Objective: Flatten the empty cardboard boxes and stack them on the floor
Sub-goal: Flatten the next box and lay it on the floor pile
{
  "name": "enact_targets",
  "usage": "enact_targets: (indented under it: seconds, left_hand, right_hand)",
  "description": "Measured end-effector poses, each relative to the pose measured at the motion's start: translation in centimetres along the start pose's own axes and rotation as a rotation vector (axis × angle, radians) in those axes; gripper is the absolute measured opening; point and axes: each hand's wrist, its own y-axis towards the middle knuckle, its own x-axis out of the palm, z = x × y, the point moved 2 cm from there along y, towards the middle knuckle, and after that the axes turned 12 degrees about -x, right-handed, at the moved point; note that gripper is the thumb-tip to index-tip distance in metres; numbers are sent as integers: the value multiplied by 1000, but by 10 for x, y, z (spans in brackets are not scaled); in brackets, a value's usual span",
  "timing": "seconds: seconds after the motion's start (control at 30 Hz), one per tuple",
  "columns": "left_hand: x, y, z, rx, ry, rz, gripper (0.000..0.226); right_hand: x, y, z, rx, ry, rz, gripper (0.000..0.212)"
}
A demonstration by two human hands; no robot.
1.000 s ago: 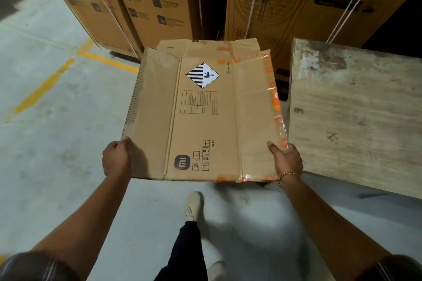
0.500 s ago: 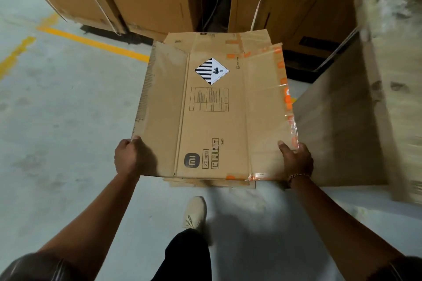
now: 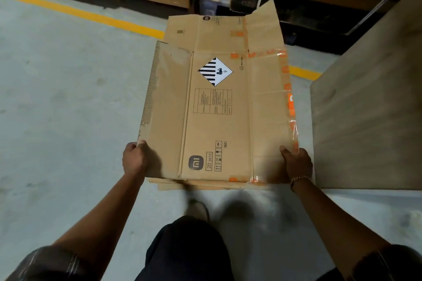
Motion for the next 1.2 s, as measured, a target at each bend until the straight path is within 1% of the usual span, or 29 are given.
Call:
enact_targets:
  seconds: [0.07,0.17,0.27,0.33,0.4,0.47,0.5,0.57,0.6,0.67,0.7,0.77,0.83,0.93,0.97,1.1,1.13,1.2]
  left_hand:
    - [12,18,-13,9,36,-32,36]
    - [27,39,-27,12,119,-51,43]
    - [36,47,-37,8,155,-82,35]
    - [41,51,-45,-13,189,-119,34]
    - [43,52,-49,-16,230,-168,42]
    - [43,51,-51,-22,237,-207,57]
    - [42,49,-52,-34,224,-220,56]
    - [42,43,-49,1,227,-226,42]
    - [40,41,-49,37,242,-229,45]
    - [37,38,-46,125,275,-215,72]
    - [36,32,-41,173,289,-208,78]
    - [36,22,-32,295,305,-214,67]
    - [33,6,-16,397,318,-222,60]
    - [15,-26,18,494,346,-229,71]
    - [7,-40,32,494,340,-239,75]
    - [-26,-117,107,609,325,-240,71]
    - [-36,-141,128,642,313,-240,70]
    - [-56,-185,166,699,279,-247,64]
  right_hand:
    - [16,7,18,7,-22,-33,56]
    - [36,20,35,20,-31,-99,61]
    - [50,27,50,68,7,-173,63]
    - [55,31,59,99,30,-195,63]
    - [57,33,64,126,40,-216,64]
    - [58,35,67,149,58,-243,67]
    - [59,35,67,156,70,-251,69]
    - [58,35,65,149,95,-250,71]
    - [58,34,63,137,100,-247,73]
    - [56,33,57,100,87,-246,81]
    - [56,32,52,71,70,-250,85]
    - [54,29,41,11,68,-263,88]
    - [50,25,19,-54,110,-281,85]
    - [33,7,-32,-132,182,-276,83]
    - [23,0,-52,-152,208,-273,86]
    - [-31,-33,-140,-214,311,-267,104]
    - [-49,-43,-163,-233,336,-257,103]
    - [-85,-65,-205,-278,390,-227,91]
